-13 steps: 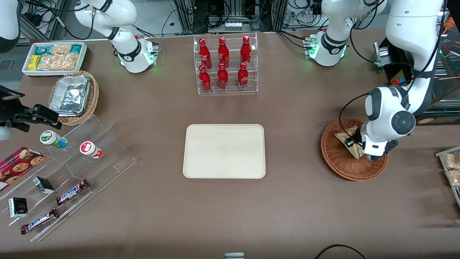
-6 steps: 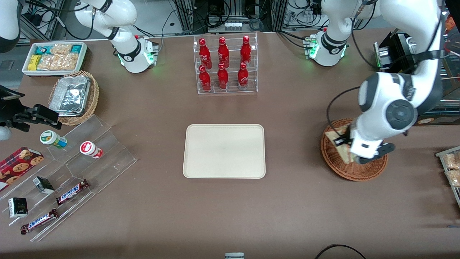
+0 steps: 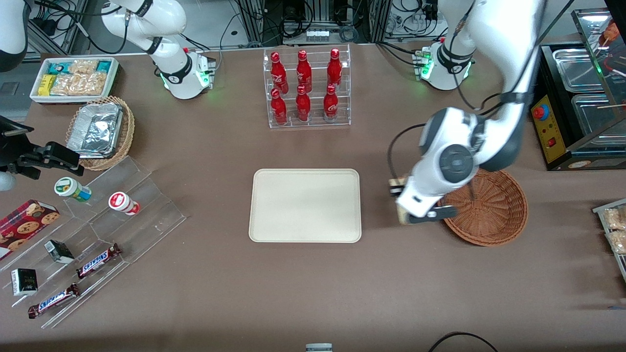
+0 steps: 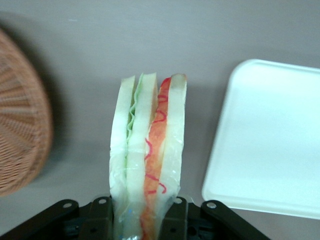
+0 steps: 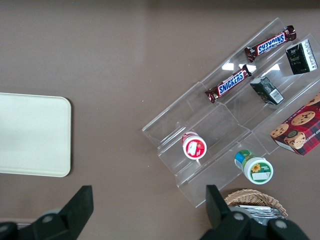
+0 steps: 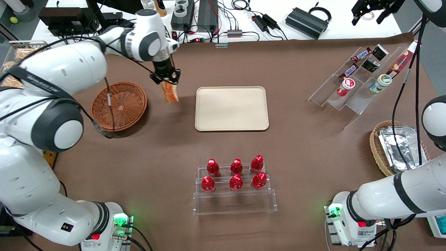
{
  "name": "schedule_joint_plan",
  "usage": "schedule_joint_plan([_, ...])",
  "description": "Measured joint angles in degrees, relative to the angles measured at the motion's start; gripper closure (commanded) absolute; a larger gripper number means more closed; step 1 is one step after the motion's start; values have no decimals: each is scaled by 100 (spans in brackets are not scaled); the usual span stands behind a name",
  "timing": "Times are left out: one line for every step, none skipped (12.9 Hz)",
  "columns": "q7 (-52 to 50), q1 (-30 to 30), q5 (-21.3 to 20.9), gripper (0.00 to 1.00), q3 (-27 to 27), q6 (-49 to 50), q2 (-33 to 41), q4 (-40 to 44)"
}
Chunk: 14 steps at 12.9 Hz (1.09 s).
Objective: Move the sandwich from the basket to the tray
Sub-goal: 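Carry the held sandwich with the left gripper over the cream tray, then lower the sandwich onto the tray and open the left gripper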
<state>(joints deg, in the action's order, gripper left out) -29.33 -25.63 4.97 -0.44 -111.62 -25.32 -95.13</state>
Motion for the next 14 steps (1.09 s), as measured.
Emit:
schedule_joint_plan([0, -152, 7, 74, -16, 0, -169, 164])
schedule_joint_plan([5, -280, 18, 74, -24, -2, -311, 281])
schedule_joint_plan([11, -394, 28, 74, -28, -13, -448, 384])
schedule_joint_plan([13, -498, 35, 74, -32, -45, -594, 513])
schedule_joint_plan([13, -593, 40, 74, -37, -116, -738, 643])
schedule_joint_plan([13, -708, 42, 73, -39, -252, -881, 747])
schedule_joint_plan([13, -823, 42, 71, -40, -415, -1002, 798])
schedule_joint_plan([13, -929, 42, 71, -43, -557, -1120, 823])
schedule_joint_plan([13, -1039, 42, 71, -45, -679, -1233, 836])
schedule_joint_plan([13, -1153, 42, 71, -45, -792, -1341, 841])
schedule_joint_plan([5, -1237, 43, 70, -45, -894, -1447, 849])
schedule_joint_plan([-36, -1271, 45, 70, -42, -986, -1549, 859])
schedule_joint_plan([-105, -1271, 56, 70, -31, -1089, -1641, 869])
schedule_joint_plan([-149, -1264, 94, 70, -5, -1182, -1711, 883])
